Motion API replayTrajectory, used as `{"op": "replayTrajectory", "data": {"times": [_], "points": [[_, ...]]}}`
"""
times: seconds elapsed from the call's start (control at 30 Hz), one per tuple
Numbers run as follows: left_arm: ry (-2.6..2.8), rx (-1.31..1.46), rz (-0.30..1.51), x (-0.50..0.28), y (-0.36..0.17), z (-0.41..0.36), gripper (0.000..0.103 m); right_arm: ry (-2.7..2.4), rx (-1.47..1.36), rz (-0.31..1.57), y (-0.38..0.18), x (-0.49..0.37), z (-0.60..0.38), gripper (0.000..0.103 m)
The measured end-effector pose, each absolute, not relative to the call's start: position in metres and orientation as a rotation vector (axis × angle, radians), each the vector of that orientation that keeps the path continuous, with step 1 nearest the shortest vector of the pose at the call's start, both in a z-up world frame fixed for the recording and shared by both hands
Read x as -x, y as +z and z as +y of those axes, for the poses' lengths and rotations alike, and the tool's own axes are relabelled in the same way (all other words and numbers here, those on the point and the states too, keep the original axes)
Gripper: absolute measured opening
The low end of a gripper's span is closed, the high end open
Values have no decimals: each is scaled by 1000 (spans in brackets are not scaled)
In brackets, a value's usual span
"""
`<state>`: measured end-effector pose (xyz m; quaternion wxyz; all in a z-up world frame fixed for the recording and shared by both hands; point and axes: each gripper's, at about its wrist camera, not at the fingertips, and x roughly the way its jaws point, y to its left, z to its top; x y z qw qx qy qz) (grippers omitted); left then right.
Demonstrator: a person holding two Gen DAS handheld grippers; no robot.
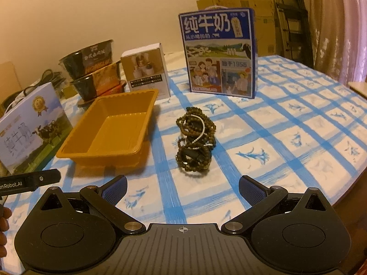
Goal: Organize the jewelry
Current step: 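Move the left tool to the orange tray rim and grasp it while the right tool approaches the jewelry pile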
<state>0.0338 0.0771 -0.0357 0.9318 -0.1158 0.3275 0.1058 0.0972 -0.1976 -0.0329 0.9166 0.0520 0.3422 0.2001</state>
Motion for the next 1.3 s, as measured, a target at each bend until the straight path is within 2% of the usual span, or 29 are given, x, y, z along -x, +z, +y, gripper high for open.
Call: {"op": "replayTrajectory", "data": {"times": [0.53, 0.83, 0.87, 0.97, 1.03, 1.3], "points": [[364, 393, 535, -84, -82, 126, 81, 353, -199, 632, -74, -157, -189, 103], [414, 416, 498, -117, -99, 136, 62, 306, -287, 663, -92, -177, -203, 103], [417, 418, 494, -119, -102, 137, 57, 305, -288, 667, -94, -178, -203, 103], [430, 410, 494, -126, -107, 136, 51, 304, -290, 680, -98, -180, -202, 103], [439, 405, 490, -129, -110, 136, 41, 307, -289, 688, -100, -181, -201, 103], [463, 387, 457, -137, -114, 139, 27, 308, -283, 697, -106, -188, -200, 103]]}}
